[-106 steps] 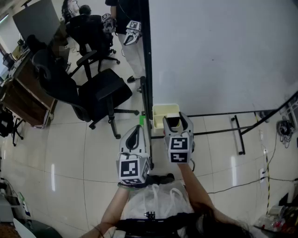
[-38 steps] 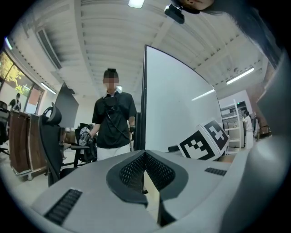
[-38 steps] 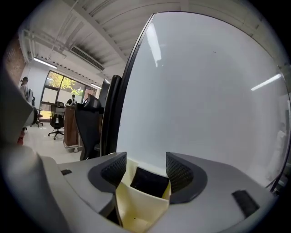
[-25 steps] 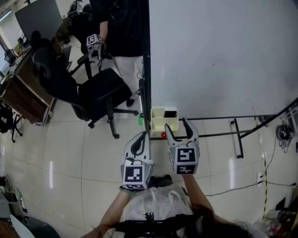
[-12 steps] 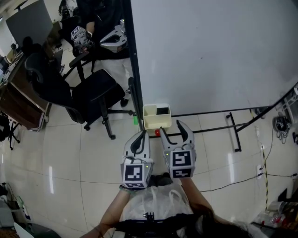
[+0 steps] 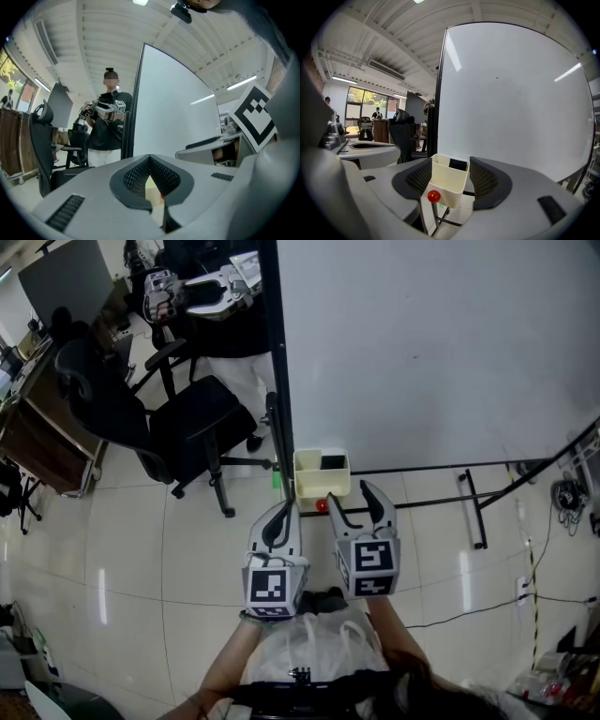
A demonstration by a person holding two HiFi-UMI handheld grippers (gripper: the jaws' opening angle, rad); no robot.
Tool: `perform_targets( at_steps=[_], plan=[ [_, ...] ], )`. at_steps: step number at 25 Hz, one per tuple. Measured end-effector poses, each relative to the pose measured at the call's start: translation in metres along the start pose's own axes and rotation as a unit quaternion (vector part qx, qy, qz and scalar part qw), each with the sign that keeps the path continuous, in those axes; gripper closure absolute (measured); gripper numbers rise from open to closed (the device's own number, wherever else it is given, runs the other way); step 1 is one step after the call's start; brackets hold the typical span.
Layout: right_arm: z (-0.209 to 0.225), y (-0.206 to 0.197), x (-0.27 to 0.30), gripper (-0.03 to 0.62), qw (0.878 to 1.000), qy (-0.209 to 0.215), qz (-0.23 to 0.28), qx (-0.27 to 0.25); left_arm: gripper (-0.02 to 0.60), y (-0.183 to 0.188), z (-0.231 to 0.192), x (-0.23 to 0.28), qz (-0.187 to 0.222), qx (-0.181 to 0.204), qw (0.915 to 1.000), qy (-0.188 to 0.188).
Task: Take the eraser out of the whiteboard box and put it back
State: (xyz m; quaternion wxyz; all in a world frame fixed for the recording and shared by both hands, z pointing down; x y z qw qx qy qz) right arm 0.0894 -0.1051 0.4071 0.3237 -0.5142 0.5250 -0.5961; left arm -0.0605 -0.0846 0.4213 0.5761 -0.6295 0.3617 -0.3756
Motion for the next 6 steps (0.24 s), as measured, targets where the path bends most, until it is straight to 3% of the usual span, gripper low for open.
perform_targets(
  at_steps=[6],
  plan=[
    [0.0045, -0.008, 0.0031, 0.322, 1.0, -0.001, -0.004, -0.011, 0.578, -0.001, -0.0008, 0.0013, -0.001, 0.001, 1.0, 0.001]
  ],
)
Point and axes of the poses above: the fingertips, and each gripper's own axes: x forward along the fingers, z to its right, y out of its top, the point moved 7 cm from there along -x, backward along the fingers, and after that the axes turned 2 degrees about -x, right-handed, at the moved point
